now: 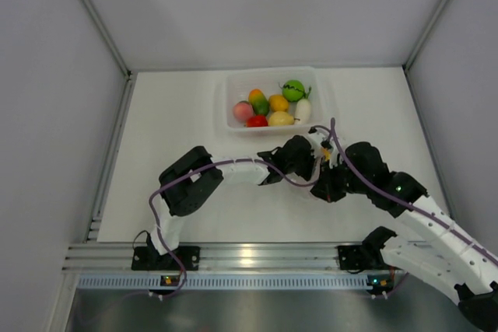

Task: Open the zip-top bag and remove the fake food
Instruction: Pick up the fake fruit from the zipper food storage bag.

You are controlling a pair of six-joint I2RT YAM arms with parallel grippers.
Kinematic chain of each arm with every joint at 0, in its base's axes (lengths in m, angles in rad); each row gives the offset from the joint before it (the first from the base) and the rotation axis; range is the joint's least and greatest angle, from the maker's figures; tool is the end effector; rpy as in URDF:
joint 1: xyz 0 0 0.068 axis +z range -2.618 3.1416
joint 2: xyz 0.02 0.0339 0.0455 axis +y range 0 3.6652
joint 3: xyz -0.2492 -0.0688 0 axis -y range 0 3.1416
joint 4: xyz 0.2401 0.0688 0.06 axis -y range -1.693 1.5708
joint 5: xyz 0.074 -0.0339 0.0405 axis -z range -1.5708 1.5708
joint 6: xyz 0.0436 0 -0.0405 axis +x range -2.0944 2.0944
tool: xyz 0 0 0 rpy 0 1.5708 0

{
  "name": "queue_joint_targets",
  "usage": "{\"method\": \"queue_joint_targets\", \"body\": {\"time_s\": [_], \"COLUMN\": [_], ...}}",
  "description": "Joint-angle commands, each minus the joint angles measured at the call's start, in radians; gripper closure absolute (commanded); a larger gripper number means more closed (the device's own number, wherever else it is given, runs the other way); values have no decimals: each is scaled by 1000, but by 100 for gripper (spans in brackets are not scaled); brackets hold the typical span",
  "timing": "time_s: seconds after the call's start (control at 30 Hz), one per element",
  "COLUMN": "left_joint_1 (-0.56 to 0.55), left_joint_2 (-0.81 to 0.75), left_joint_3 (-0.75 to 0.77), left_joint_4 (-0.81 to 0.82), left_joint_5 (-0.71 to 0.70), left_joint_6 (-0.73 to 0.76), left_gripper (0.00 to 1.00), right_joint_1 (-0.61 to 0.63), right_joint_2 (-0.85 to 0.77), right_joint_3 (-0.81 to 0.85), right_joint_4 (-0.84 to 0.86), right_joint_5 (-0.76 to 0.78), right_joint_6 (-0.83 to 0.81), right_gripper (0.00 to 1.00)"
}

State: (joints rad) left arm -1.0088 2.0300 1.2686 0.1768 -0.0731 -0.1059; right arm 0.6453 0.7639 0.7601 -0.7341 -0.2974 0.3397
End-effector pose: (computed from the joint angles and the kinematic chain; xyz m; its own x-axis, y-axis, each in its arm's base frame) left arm 0.2391 -0.3737 0.1498 -0.3782 0.4027 -0.8335 0.7758 0.6291 -0.0481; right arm 0.1249 0.1100 0.2671 -0.7561 -0.1704 -0.6319 -0.5264 0.7321 0.4324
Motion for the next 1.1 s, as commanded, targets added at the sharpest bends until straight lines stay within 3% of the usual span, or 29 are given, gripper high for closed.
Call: {"method": "queue_joint_targets", "body": {"time_s": [0.0,0.1,0.13,0.27,0.3,0.33,0.43,0.53,0.63,0.8,0.9,1.07], "left_joint_1": [4,4,4,4,4,4,4,4,-1,-54,-123,-132], "left_joint_2": [19,-13,-23,-114,-129,-166,-223,-267,-342,-497,-554,-562], "left_joint_3": [40,17,-1,-95,-116,-142,-210,-250,-282,-267,-242,-242], "left_joint_4": [61,59,53,30,30,27,-2,-62,-152,-414,-555,-634], "left_joint_5": [-76,-143,-160,-202,-198,-198,-185,-172,-108,-60,-143,-194], "left_joint_6": [-41,-103,-139,-239,-256,-277,-351,-403,-491,-511,-502,-480], "left_gripper": [38,52,73,78,82,92,100,100,100,100,81,62], "right_joint_1": [-1,-1,-1,-1,-1,1,-1,-1,-1,-3,-1,1], "right_joint_2": [-29,-14,-14,-21,-21,-23,-26,-31,-37,-5,21,22], "right_joint_3": [4,10,21,62,71,87,110,140,172,193,188,162], "right_joint_4": [12,1,-1,-24,-31,-45,-62,-73,-114,-182,-197,-202], "right_joint_5": [-101,-108,-118,-59,-37,-13,46,63,226,276,199,93], "right_joint_6": [-4,-13,-13,-13,-13,-13,-21,-16,1,-14,-41,-73], "right_gripper": [100,100,100,100,100,100,100,100,100,100,100,100]}}
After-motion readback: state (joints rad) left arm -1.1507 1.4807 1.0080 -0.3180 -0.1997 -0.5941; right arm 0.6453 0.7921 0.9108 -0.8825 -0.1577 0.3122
